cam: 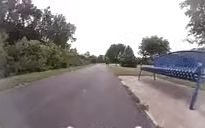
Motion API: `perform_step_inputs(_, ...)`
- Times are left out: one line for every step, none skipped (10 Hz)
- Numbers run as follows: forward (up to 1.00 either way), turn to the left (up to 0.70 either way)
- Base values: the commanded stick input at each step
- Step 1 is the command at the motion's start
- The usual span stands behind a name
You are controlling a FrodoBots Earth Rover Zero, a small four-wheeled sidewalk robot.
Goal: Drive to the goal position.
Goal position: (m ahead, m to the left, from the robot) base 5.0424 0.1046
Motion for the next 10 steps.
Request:
perform_step_inputs(0.70,0.00)
perform_step_inputs(0.70,0.00)
perform_step_inputs(0.70,0.00)
perform_step_inputs(0.70,0.00)
perform_step_inputs(0.70,0.00)
perform_step_inputs(0.70,0.00)
perform_step_inputs(0.70,0.00)
perform_step_inputs(0.70,0.00)
perform_step_inputs(0.70,0.00)
perform_step_inputs(0.70,0.00)
